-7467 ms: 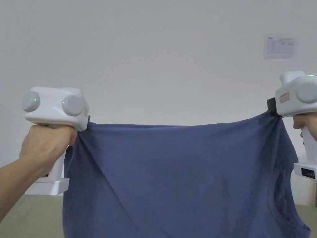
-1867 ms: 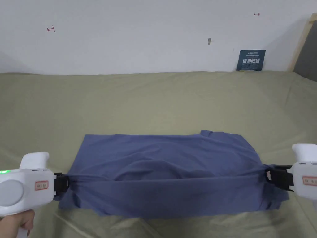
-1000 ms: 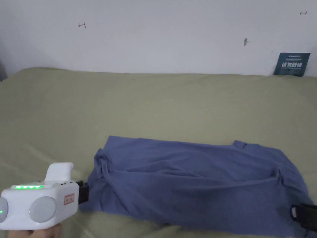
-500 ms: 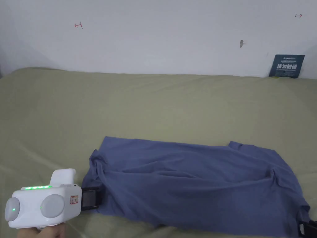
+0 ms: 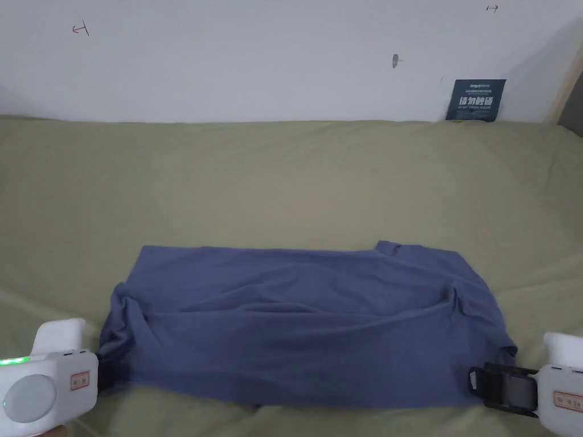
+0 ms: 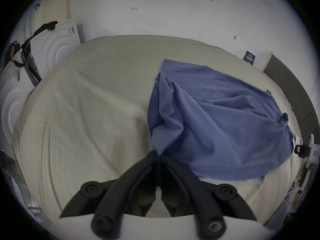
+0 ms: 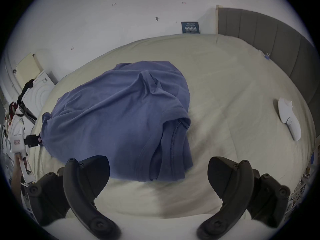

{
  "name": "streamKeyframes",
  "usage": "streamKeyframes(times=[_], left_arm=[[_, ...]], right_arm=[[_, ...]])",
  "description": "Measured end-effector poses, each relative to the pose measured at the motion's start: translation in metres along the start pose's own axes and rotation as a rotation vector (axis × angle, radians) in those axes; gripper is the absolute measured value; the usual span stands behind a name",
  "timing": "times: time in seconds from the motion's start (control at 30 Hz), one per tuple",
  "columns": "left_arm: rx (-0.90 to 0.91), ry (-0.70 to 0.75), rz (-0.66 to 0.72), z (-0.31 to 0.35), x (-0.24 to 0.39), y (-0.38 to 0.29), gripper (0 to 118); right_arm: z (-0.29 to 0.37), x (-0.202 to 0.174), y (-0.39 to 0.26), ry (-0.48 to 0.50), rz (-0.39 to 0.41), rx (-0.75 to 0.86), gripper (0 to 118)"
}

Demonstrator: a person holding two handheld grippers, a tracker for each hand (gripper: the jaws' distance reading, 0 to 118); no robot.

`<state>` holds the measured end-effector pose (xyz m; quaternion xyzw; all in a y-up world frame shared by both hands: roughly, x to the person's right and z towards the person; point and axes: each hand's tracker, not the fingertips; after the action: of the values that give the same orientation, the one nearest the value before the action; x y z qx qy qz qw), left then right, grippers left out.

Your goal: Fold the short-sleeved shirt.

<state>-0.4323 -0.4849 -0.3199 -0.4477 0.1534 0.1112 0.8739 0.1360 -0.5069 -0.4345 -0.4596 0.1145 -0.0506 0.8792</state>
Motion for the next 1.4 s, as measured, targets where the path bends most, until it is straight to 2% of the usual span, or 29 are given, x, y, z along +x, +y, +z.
streamKeyframes(times=[0.03,0.07,0.13,0.17,0.2,0.3,0.53,0.97,1.1,1.13,1.17,1.2,1.23,1.27,1.3,1.4], left_arm=[[-0.003,0.003,-0.004,-0.001,0.001,0.001,2],[-0.005,0.005,-0.007,-0.002,0.001,0.002,2],[-0.003,0.007,-0.003,-0.001,0.001,0.001,2],[-0.004,0.002,0.002,0.000,0.001,0.001,2],[-0.005,0.004,0.005,0.001,0.000,0.001,2],[-0.002,0.009,-0.004,0.007,-0.001,0.001,2],[0.024,0.021,-0.019,0.044,0.000,-0.009,2],[-0.034,0.005,0.037,0.133,-0.029,-0.125,2],[-0.042,0.009,0.024,0.130,-0.035,-0.133,2],[-0.039,0.008,0.027,0.130,-0.035,-0.133,3],[-0.031,0.007,0.032,0.131,-0.034,-0.133,19],[-0.023,0.013,0.038,0.133,-0.034,-0.133,54],[-0.002,0.036,0.051,0.136,-0.036,-0.132,94],[0.016,0.034,0.052,0.139,-0.038,-0.131,113],[0.049,0.029,0.058,0.148,-0.035,-0.129,111],[0.174,0.008,0.069,0.175,-0.027,-0.109,110]], right_arm=[[0.008,0.000,0.004,0.001,-0.017,-0.013,112],[0.006,0.002,0.006,0.002,-0.030,-0.015,92],[0.002,0.005,0.009,-0.005,-0.032,-0.023,18],[-0.001,0.005,0.004,0.063,-0.056,-0.026,13],[0.003,0.002,0.005,0.015,-0.047,-0.022,12],[0.015,-0.003,-0.001,0.003,-0.002,0.014,12],[0.054,-0.002,-0.015,0.001,0.033,0.034,12],[0.133,0.007,-0.122,0.018,0.033,-0.016,12],[0.138,0.006,-0.126,0.020,0.007,-0.011,13],[0.138,0.005,-0.126,0.024,-0.001,-0.015,21],[0.140,0.002,-0.125,0.023,-0.005,-0.014,57],[0.141,-0.001,-0.124,0.000,0.004,-0.013,92],[0.143,-0.002,-0.121,-0.018,0.026,-0.010,116],[0.147,-0.004,-0.119,-0.001,0.032,0.013,117],[0.159,-0.008,-0.113,0.020,0.021,0.118,116],[0.175,-0.024,-0.091,0.022,0.051,0.148,116]])
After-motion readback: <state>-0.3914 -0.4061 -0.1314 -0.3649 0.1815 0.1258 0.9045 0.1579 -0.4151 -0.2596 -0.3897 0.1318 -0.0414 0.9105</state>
